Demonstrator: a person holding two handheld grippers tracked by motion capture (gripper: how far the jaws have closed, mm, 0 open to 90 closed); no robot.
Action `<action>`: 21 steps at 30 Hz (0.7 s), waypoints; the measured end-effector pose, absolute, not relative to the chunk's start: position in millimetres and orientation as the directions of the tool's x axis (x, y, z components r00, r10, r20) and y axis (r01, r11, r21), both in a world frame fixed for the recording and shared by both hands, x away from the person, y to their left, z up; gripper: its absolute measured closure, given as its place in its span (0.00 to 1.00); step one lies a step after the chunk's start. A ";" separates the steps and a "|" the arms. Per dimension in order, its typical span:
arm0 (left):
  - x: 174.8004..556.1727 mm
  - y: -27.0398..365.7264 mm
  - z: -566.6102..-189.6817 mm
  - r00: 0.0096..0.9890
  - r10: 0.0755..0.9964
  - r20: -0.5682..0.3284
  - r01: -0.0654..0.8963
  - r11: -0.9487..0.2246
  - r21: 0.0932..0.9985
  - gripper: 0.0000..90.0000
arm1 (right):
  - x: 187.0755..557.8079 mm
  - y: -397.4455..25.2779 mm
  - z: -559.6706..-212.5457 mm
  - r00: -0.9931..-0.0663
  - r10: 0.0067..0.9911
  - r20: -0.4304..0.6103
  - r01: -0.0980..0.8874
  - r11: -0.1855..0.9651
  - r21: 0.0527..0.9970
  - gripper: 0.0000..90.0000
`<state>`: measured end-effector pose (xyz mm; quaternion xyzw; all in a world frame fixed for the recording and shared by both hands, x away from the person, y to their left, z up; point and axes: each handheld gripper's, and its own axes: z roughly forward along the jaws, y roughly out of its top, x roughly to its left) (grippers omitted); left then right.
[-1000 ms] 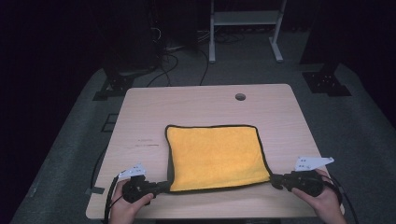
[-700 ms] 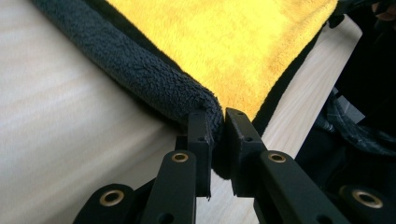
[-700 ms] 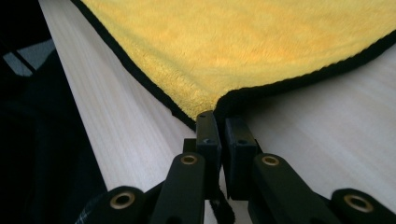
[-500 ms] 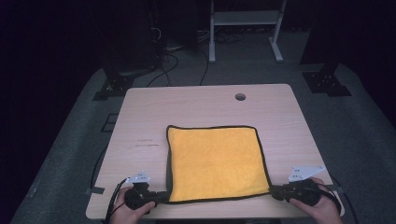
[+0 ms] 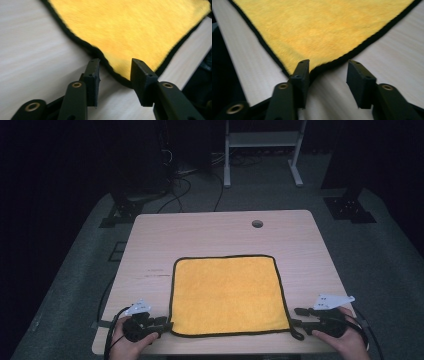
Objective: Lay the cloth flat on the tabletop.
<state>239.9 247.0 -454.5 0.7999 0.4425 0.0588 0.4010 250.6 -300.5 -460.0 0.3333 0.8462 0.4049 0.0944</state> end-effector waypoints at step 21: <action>292.5 268.8 -458.3 0.553 0.828 -0.090 0.581 -0.306 0.754 0.37 | 313.0 -330.8 -478.8 -0.545 0.838 0.029 0.588 0.357 0.726 0.28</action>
